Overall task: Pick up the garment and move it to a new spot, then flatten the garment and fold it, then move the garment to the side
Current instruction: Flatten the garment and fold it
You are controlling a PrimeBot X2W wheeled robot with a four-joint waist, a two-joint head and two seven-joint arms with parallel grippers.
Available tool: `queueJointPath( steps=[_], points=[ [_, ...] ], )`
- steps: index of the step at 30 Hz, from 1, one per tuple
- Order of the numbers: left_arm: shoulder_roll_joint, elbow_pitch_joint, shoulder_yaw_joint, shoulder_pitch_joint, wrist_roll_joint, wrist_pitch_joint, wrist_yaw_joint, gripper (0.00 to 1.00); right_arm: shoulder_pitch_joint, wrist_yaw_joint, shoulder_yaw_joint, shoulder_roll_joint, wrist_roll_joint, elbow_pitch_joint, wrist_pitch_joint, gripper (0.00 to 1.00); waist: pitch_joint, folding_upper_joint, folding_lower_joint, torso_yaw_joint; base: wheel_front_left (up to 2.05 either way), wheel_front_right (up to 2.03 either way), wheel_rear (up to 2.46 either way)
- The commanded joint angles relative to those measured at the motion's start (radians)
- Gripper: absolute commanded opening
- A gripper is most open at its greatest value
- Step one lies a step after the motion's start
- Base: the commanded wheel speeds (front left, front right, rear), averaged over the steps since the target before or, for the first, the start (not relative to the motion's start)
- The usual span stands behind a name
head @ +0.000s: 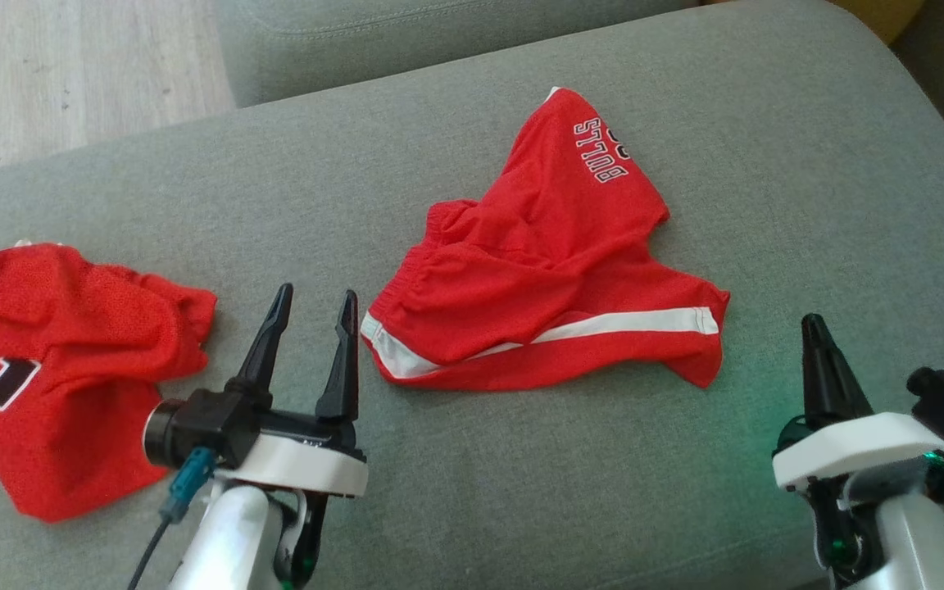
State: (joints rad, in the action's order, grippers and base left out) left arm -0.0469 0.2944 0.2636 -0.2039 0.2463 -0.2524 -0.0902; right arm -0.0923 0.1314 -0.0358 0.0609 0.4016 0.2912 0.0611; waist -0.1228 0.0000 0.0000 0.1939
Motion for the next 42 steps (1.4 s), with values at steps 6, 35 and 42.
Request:
queueJointPath(
  steps=[6,35,42],
  points=[
    [-0.004,-0.031,-0.029,-0.055,-0.001,-0.009,-0.006,1.0,-0.042,-0.001,0.058,-0.003,-0.028,-0.058,0.039,0.0,0.0,0.0,0.0,-0.014,0.0,0.0,0.0],
    [-0.003,-0.049,-0.026,0.046,0.036,-0.009,0.032,1.0,-0.084,-0.001,0.185,-0.003,-0.279,0.022,0.192,1.0,0.077,0.0,0.0,-0.193,0.0,0.0,0.0],
    [-0.003,-0.064,-0.027,0.036,0.035,-0.009,0.036,1.0,-0.095,-0.001,0.056,-0.009,-0.272,0.106,0.124,1.0,0.058,0.0,0.0,-0.186,0.0,0.0,0.0]
  ],
)
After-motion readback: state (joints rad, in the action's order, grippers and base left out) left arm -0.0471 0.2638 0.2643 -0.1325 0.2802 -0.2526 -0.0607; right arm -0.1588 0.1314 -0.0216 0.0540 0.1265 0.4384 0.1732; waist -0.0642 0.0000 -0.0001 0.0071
